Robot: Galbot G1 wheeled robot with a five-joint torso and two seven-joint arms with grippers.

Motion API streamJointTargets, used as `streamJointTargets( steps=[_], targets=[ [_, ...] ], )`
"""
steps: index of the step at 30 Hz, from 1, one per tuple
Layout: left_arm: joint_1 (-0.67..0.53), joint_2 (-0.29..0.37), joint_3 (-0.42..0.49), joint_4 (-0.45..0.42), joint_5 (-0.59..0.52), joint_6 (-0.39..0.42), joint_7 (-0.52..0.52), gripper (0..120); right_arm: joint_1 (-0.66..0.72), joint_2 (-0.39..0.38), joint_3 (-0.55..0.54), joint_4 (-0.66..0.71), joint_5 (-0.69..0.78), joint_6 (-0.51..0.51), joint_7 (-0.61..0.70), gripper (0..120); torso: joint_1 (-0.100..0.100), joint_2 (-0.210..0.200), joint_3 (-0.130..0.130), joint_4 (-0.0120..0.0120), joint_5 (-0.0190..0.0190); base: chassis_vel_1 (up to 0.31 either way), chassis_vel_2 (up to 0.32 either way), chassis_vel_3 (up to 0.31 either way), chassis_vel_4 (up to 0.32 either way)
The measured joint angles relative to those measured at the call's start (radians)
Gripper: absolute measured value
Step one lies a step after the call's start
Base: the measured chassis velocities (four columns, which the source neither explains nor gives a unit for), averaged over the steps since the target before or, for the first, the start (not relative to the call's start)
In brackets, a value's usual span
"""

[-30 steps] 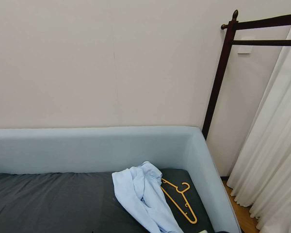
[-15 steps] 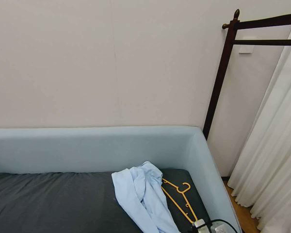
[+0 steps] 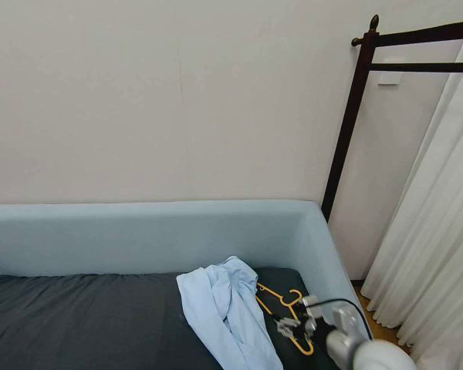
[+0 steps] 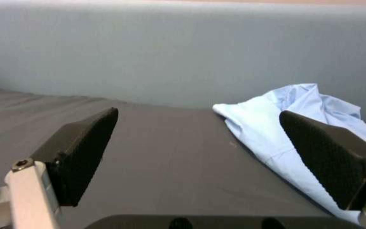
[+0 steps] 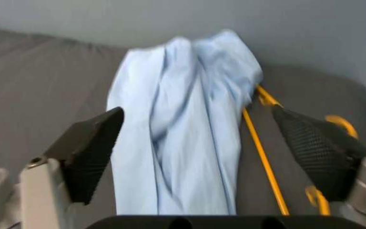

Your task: Pick up the clothes from the sofa and hang them on the clothes hanger.

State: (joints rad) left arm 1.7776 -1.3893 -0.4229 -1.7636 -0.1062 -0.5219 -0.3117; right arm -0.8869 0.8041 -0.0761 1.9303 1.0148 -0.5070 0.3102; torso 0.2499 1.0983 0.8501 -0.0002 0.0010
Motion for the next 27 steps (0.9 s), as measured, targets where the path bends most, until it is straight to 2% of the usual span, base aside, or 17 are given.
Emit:
streamJointTargets(
  steps=[1, 2, 6, 7, 10, 11, 12, 15, 16, 20, 22, 27],
  targets=[
    [0.000, 0.000, 0.000, 0.000, 0.000, 0.000, 0.000, 100, 0.000, 0.000, 0.000, 0.000, 0.000, 0.000, 0.000, 95, 0.000, 0.000, 0.000, 0.0000, 0.0000, 0.000, 0.000, 0.000, 0.000],
    [0.003, 0.000, -0.001, -0.002, 0.000, -0.001, 0.001, 100, 0.064, 0.029, -0.042, -0.056, -0.004, 0.010, -0.015, 98, 0.000, 0.000, 0.000, 0.0003, 0.0004, 0.000, 0.000, 0.000, 0.000],
    [0.024, 0.002, -0.010, -0.021, -0.010, -0.021, 0.019, 100, 0.303, 0.201, -0.204, -0.359, -0.041, 0.052, -0.075, 100, 0.000, 0.000, 0.000, 0.0005, 0.0002, 0.000, 0.000, 0.000, 0.000],
    [0.024, 0.002, -0.010, -0.021, -0.010, -0.021, 0.019, 100, 0.303, 0.201, -0.204, -0.359, -0.041, 0.052, -0.075, 100, 0.000, 0.000, 0.000, 0.0005, 0.0002, 0.000, 0.000, 0.000, 0.000],
    [0.040, 0.022, -0.015, -0.036, -0.038, -0.043, 0.076, 100, 0.438, 0.380, -0.253, -0.672, -0.120, 0.102, -0.147, 100, 0.000, 0.000, 0.000, 0.0000, -0.0003, 0.000, 0.000, 0.000, 0.000],
    [0.042, 0.028, -0.016, -0.036, -0.042, -0.048, 0.094, 100, 0.460, 0.410, -0.253, -0.735, -0.144, 0.117, -0.160, 100, 0.000, 0.000, 0.000, 0.0006, -0.0001, 0.000, 0.000, 0.000, 0.000],
    [0.042, 0.028, -0.016, -0.036, -0.042, -0.048, 0.094, 100, 0.460, 0.410, -0.253, -0.735, -0.144, 0.117, -0.160, 100, 0.000, 0.000, 0.000, 0.0006, -0.0001, 0.000, 0.000, 0.000, 0.000],
    [0.044, 0.046, -0.028, -0.029, -0.041, -0.095, 0.165, 96, 0.521, 0.553, -0.215, -0.987, -0.237, 0.176, -0.234, 100, 0.000, 0.000, 0.000, -0.0001, 0.0000, 0.000, 0.000, 0.000, 0.000],
    [0.044, 0.046, -0.028, -0.029, -0.041, -0.095, 0.165, 96, 0.521, 0.553, -0.215, -0.987, -0.237, 0.176, -0.234, 100, 0.000, 0.000, 0.000, -0.0001, 0.0000, 0.000, 0.000, 0.000, 0.000],
    [0.055, 0.066, -0.036, -0.048, -0.060, -0.102, 0.205, 95, 0.570, 0.685, -0.159, -1.208, -0.340, 0.237, -0.330, 100, 0.000, 0.000, 0.000, 0.0005, -0.0001, 0.000, 0.000, 0.000, 0.000],
    [0.058, 0.070, -0.041, -0.053, -0.062, -0.098, 0.205, 95, 0.577, 0.710, -0.141, -1.253, -0.373, 0.249, -0.341, 100, 0.000, 0.000, 0.000, -0.0001, -0.0004, 0.000, 0.000, 0.000, 0.000],
    [0.059, 0.084, -0.057, -0.059, -0.073, -0.084, 0.204, 96, 0.589, 0.777, -0.070, -1.390, -0.473, 0.287, -0.373, 100, 0.000, 0.000, 0.000, 0.0001, -0.0003, 0.000, 0.000, 0.000, 0.000]
  ],
)
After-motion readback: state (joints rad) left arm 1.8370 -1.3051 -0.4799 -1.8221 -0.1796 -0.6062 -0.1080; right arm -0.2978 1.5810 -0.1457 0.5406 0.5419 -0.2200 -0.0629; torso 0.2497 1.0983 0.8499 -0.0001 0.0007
